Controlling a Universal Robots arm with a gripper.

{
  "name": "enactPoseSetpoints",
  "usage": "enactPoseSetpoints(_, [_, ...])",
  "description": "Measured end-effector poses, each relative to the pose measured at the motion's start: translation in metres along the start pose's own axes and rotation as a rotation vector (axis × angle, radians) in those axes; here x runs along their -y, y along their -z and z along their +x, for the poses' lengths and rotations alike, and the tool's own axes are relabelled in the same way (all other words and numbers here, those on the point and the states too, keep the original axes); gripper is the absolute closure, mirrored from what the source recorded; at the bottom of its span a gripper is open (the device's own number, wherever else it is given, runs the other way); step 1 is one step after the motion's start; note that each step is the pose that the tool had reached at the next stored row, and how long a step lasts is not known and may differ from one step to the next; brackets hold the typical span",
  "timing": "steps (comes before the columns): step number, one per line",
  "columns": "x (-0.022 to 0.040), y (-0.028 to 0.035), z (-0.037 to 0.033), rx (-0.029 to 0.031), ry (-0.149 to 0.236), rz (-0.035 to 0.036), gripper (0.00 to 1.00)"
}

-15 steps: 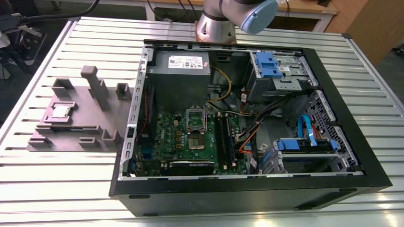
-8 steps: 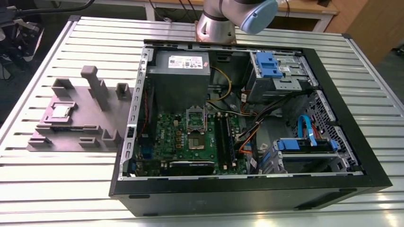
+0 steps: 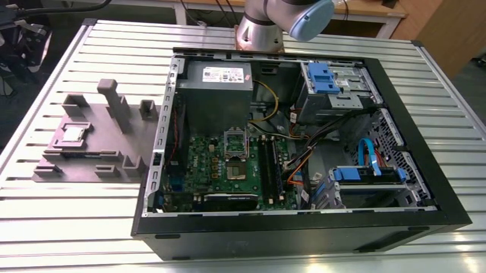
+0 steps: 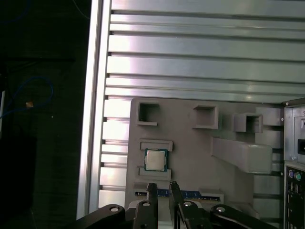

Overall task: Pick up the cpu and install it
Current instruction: 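Pick up the cpu and move it towards the insertion slot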

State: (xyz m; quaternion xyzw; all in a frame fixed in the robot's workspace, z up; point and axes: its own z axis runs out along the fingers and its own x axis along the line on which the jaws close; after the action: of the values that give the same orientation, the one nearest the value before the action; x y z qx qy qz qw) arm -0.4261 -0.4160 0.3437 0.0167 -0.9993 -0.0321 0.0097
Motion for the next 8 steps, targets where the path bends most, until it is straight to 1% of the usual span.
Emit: enactPoseSetpoints(8, [0.0, 0.0008, 0.0, 0.0, 0.0, 0.0, 0.75])
